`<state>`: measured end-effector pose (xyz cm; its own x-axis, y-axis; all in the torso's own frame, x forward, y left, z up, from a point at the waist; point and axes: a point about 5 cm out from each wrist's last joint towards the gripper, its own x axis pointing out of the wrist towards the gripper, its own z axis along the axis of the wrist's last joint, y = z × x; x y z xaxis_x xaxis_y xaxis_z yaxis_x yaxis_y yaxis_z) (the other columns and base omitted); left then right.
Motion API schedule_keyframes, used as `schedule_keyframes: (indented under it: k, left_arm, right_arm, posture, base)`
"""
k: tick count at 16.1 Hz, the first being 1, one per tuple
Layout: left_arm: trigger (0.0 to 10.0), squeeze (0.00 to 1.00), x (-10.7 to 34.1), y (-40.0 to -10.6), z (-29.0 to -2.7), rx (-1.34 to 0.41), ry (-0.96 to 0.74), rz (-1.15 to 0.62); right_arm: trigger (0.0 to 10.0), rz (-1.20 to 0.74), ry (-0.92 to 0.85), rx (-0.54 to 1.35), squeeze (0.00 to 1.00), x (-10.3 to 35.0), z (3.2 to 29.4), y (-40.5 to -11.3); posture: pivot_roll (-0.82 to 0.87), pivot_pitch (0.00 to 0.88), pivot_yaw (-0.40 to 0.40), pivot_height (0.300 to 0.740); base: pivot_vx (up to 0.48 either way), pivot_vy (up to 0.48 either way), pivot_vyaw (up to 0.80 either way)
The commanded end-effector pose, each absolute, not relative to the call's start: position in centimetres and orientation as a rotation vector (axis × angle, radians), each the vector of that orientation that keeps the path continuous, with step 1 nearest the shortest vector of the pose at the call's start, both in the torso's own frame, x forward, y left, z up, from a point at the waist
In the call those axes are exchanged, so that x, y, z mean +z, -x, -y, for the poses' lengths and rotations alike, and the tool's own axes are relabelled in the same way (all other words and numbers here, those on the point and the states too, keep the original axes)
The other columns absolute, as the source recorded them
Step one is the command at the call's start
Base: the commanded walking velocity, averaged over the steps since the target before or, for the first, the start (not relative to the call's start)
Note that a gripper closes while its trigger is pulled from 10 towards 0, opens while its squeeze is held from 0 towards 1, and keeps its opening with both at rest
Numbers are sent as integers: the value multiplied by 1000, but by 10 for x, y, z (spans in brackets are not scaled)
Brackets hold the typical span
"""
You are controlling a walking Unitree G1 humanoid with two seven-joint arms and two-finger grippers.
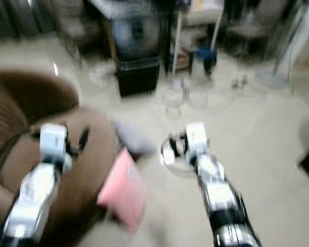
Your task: Move the pillow to the sofa from floor
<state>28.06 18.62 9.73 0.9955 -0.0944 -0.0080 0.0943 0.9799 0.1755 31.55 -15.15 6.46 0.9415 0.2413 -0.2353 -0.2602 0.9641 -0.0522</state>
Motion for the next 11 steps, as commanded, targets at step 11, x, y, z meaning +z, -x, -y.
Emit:
schedule_keyframes:
  k: [11]
  left_arm:
    - [10000,0,99,-281,-193,-80,-192,3]
  right_arm:
    - [10000,-225,71,266,0,65,144,-315]
  posture:
    - [54,0,5,740]
  base:
    - [331,0,0]
